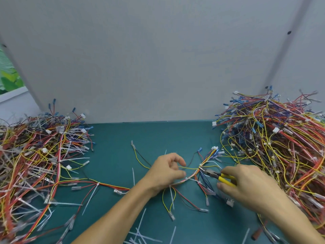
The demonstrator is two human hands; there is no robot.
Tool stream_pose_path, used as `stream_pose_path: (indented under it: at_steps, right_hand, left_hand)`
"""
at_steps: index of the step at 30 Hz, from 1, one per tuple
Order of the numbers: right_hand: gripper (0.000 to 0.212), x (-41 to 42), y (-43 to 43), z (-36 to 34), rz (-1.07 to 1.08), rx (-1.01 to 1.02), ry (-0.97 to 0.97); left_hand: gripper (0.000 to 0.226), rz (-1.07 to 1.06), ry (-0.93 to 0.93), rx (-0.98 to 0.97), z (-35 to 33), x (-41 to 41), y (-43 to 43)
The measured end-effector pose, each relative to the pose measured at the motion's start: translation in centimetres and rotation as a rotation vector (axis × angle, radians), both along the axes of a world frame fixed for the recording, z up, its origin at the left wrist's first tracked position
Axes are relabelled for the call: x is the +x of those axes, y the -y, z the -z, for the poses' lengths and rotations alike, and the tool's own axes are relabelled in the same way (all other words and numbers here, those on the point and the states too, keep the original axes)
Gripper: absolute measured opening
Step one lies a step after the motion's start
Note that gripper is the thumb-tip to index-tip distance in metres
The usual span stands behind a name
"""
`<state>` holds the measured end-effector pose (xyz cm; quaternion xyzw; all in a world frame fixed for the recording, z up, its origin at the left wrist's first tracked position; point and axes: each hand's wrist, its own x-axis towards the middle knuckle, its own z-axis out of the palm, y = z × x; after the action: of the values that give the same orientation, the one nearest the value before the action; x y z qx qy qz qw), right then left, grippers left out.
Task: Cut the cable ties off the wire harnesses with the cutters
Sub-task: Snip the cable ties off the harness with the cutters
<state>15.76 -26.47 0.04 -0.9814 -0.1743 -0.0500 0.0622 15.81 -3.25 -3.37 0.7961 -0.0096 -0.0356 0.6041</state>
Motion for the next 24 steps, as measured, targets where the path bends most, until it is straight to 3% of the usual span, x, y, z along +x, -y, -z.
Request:
stream_pose_path:
  at_steps: [3,5,8,12,24]
  right_hand:
    - [0.035,0.2,-0.5,0.2,-0.021,-0.052,0.037]
    - [0.037,0.5,-0.6,0.3,-0.033,-0.091,0.061]
    - [0.035,0.9,-0.8,0.4,-0.065,-0.143,0.074]
    - [0.035,1.8,-1.3,0.6,-0.139,-0.188,0.05]
    - [0.033,3.8,-2.6,0.7,-0.288,-0.183,-0.005]
  left_hand:
    - [0.024,0.071,0.155,0.498,0.7,0.1,0.7]
    - [0.027,0.073,0.22,0.607,1.2,0.2,1.1]
    - [0.016,0.023,0.232,0.612,1.4,0.6,1.3]
    - [0.004,-0.02,0.093,0.513,1.3,1.2,0.8]
    - [0.016,0.025,-0.003,0.493,1.0,1.5,0.5]
